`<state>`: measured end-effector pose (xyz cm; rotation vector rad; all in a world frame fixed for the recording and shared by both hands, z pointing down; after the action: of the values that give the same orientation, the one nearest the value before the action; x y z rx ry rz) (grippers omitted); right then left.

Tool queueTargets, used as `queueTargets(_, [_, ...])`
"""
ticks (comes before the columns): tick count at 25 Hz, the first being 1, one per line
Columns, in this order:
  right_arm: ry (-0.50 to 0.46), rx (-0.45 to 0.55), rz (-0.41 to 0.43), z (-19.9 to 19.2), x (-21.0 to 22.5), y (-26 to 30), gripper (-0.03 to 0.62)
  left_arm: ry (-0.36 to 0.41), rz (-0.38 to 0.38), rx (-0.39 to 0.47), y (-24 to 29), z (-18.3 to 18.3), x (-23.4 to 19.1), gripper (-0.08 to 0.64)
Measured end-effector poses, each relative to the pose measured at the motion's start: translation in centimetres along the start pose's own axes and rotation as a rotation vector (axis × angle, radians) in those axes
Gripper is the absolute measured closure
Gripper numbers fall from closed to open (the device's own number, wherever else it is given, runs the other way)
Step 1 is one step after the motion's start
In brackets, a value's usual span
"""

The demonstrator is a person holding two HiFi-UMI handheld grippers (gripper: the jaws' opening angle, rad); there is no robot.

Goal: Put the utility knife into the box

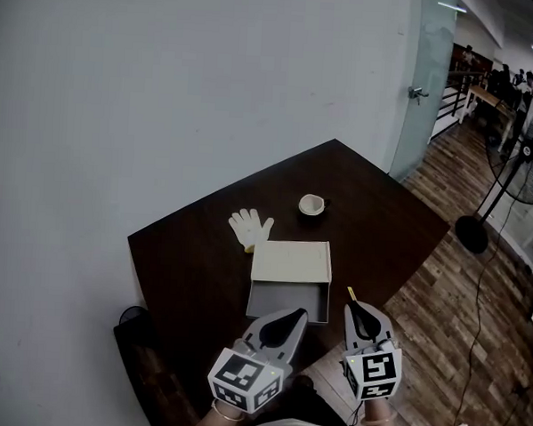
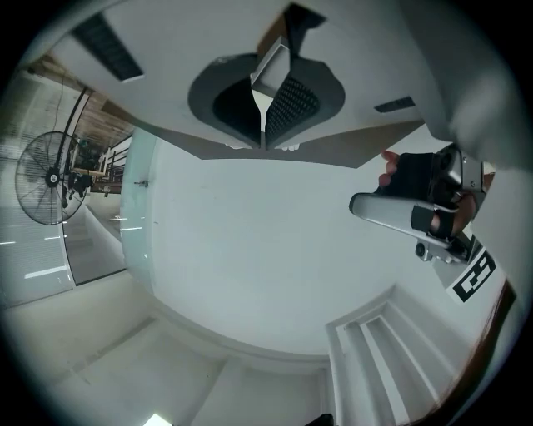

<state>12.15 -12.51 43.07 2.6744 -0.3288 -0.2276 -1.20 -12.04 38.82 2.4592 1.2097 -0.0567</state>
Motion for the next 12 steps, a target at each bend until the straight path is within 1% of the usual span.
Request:
queueTargets(5, [-0.042, -0.044, 0.004, -0.8, 1.9, 2.7, 0.561, -0.012, 0.015, -0.006, 1.8, 0.6, -1.3, 0.543])
queueTargets(12, [-0.063, -0.105, 0.025, -2.2, 4.3, 6.4, 0.549, -0.031, 0.046, -0.009, 3.8, 1.3, -3.2, 0.543])
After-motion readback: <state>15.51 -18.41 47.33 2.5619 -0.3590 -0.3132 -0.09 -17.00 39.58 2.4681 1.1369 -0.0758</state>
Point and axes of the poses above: the fingertips, and each gripper's own axes: y forward along the fingers, x to its right, z out of its top, the point moved 4 cm from there along -y, backward along the fingers, and after that the axes turned 14 degrees about -x, right-handed, at the moved point
